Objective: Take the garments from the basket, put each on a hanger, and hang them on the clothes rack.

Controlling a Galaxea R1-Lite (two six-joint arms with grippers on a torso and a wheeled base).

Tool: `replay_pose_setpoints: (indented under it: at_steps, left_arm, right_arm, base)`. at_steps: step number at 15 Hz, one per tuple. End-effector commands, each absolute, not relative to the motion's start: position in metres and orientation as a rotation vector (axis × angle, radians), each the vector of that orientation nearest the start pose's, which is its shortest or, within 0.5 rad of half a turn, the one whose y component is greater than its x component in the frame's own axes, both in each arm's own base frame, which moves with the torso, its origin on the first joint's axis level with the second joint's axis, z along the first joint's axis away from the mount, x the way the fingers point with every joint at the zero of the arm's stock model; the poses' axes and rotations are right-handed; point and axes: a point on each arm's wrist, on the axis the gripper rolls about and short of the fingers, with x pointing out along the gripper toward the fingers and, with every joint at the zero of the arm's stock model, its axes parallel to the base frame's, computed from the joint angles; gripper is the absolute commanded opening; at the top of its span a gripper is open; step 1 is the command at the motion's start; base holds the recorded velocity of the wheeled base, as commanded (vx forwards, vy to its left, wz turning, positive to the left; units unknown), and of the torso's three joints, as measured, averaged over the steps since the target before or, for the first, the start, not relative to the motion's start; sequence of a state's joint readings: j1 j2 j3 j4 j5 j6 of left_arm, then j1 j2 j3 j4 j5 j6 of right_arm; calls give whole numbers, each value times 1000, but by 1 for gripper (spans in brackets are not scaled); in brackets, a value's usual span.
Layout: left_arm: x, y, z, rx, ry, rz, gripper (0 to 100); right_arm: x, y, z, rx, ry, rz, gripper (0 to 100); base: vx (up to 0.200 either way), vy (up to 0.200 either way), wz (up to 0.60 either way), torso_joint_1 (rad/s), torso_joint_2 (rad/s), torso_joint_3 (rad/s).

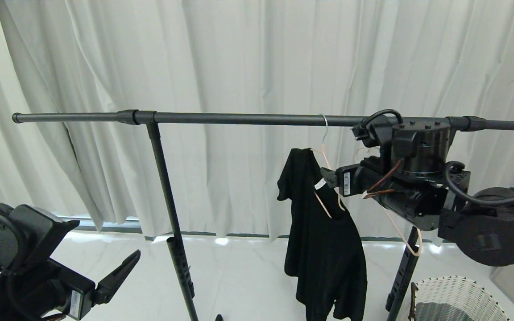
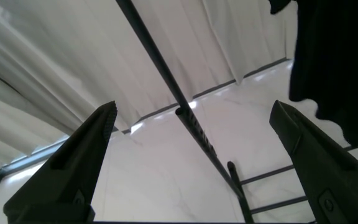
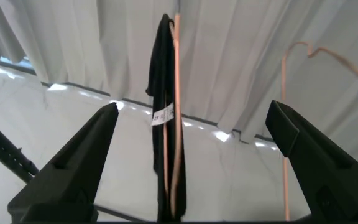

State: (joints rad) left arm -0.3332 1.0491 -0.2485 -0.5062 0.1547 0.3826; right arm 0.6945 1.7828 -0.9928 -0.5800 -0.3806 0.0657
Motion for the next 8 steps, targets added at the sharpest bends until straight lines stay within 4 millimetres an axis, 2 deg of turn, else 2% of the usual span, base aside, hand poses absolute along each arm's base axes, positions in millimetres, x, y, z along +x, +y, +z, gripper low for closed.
replay_pose_setpoints:
  at_steps: [1, 5, 7, 8]
  left_arm:
    - [111, -34, 151, 449, 256, -228, 100]
    - [100, -16, 126, 438, 370, -103, 100]
    - [92, -7, 112, 426, 434, -33, 100]
    - [82, 1, 100, 413, 486, 36, 100]
  right_arm:
    - [233, 185, 228, -8, 128, 315, 100]
    - [179, 125, 229, -87, 91, 274, 100]
    - [165, 100, 224, -123, 85, 216, 100]
    - [153, 72, 216, -143, 88, 120, 100]
  base:
    - [0, 0, 0, 0, 0, 0]
    - [0, 0, 0, 0, 0, 0]
    - [0, 0, 0, 0, 0, 0]
    - [0, 0, 0, 0, 0, 0]
